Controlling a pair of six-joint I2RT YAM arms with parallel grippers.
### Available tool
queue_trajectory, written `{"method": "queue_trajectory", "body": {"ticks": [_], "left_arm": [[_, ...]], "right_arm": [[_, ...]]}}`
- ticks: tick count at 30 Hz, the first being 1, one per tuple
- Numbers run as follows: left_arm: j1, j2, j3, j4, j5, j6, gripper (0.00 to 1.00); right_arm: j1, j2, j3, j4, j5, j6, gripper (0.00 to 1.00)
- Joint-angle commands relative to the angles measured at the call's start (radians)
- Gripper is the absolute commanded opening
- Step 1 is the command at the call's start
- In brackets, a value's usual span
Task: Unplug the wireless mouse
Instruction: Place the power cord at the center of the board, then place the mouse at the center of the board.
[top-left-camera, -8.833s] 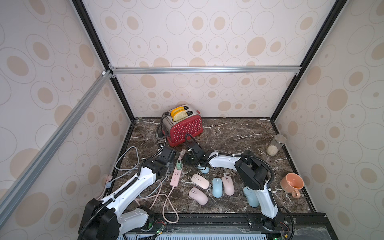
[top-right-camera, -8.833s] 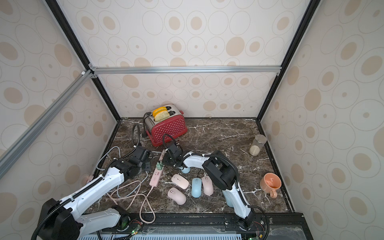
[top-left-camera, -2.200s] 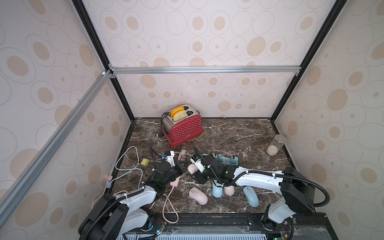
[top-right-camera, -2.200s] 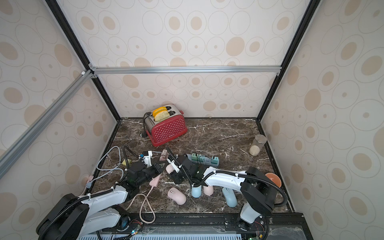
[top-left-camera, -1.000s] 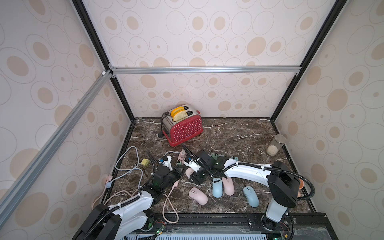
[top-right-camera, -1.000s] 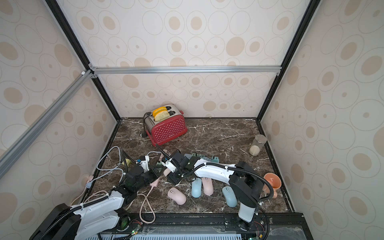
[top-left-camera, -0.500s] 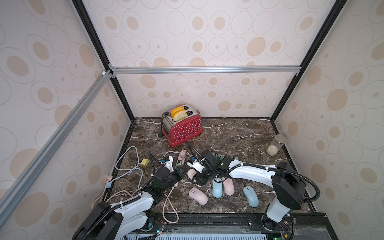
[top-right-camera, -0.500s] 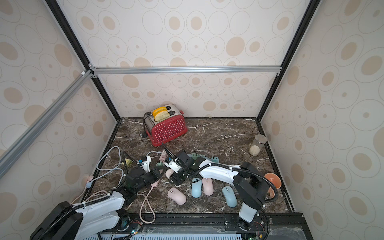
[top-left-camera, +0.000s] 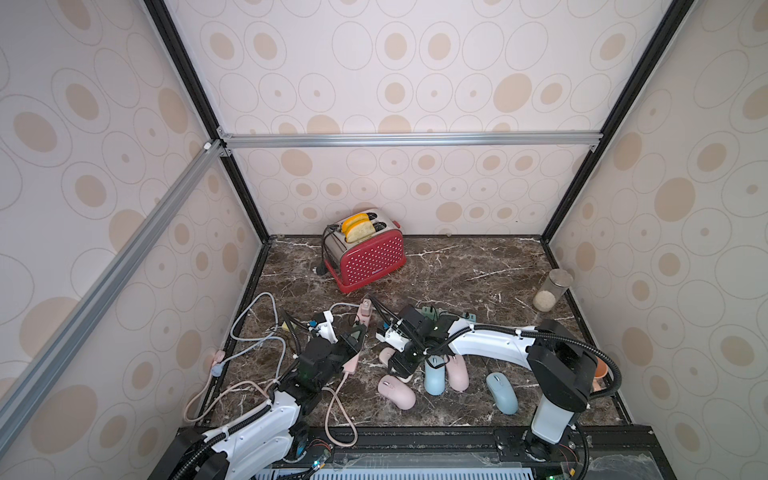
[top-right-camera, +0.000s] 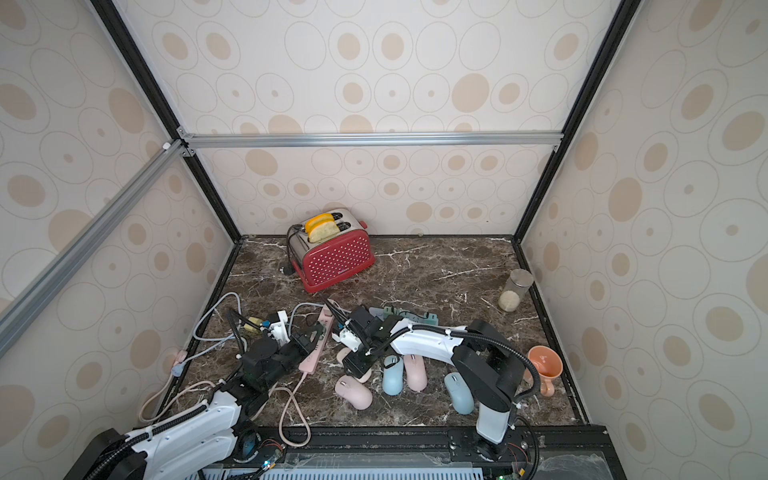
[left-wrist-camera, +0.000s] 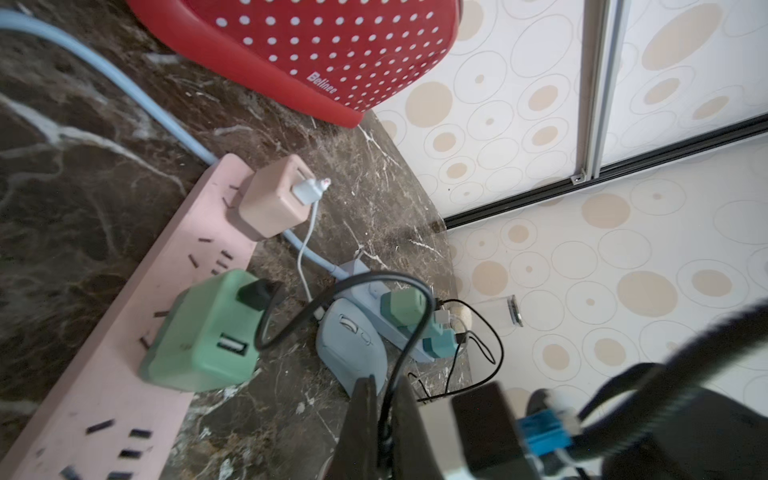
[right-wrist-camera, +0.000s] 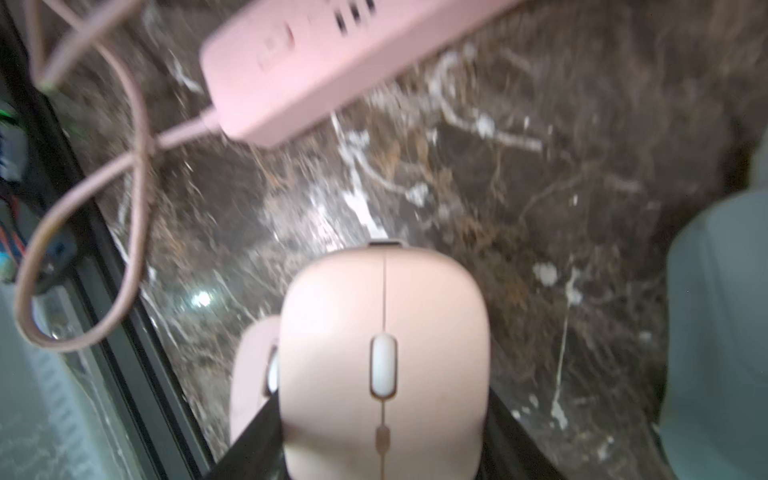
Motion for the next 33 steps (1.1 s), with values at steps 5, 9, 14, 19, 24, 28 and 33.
{"method": "queue_trajectory", "body": {"ticks": [5,9,14,19,24,28,33], "left_arm": [[0.004,0.035,0.032,0.044,0.001,0.007,0.00],[0.005,-0.032,0.099,-0.204,0.010,0.028,0.00],[0.004,-0.166,0.164,-0.539,-0.012,0.063,0.35],[0.005,-0.265,0.244,-0.812,-0.019,0.120,0.76],[0.005,-0.351,0.306,-0.979,-0.064,0.172,0.99],[0.008,-0.334,0.399,-1.066,-0.096,0.261,0.99],[0.007,-0.104,0.533,-1.116,-0.040,0.405,0.77]], "right_arm": [[-0.005,0.036,0.024,-0.113,0.085,0.002,0.48],[-0.005,0.082,0.021,-0.108,0.178,0.097,0.55],[-0.007,0.087,0.007,-0.073,0.222,0.152,0.69],[-0.007,0.058,0.005,-0.017,0.207,0.166,0.81],[-0.022,-0.011,-0.013,0.035,0.228,0.190,0.80],[-0.057,-0.119,-0.078,0.130,0.247,0.212,0.77],[-0.123,-0.183,-0.081,0.186,0.237,0.238,0.76]]}}
